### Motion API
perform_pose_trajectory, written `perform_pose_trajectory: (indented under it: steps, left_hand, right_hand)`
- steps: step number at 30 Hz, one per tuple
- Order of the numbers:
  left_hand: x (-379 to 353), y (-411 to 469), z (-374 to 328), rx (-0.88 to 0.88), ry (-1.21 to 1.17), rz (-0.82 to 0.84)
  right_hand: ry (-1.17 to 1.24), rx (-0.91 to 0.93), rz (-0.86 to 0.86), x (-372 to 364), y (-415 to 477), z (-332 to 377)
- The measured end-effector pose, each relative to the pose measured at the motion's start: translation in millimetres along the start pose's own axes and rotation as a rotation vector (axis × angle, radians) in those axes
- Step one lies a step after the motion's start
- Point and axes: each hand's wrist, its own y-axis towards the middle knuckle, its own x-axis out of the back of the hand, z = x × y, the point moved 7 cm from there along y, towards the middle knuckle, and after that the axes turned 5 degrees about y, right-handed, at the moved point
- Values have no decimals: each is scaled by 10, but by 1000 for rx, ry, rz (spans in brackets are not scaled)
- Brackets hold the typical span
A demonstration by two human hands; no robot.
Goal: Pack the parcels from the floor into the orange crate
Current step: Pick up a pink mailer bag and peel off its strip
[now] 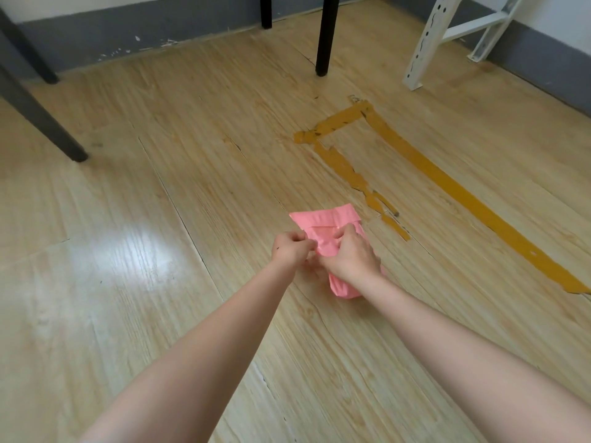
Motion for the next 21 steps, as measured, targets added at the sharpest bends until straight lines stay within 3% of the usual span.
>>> perform_pose_trajectory:
  steps: [11, 17, 21]
  left_hand:
    - [979, -252, -630, -288, 22, -105]
    - [1729, -557, -720, -393, -25, -107]
    - [2581, -685, -739, -341, 189, -286]
  right_hand:
    - [113, 167, -100, 44, -166, 1018]
    - [328, 124, 1, -127, -356, 1629]
    - [492, 155, 106, -236, -557, 2100]
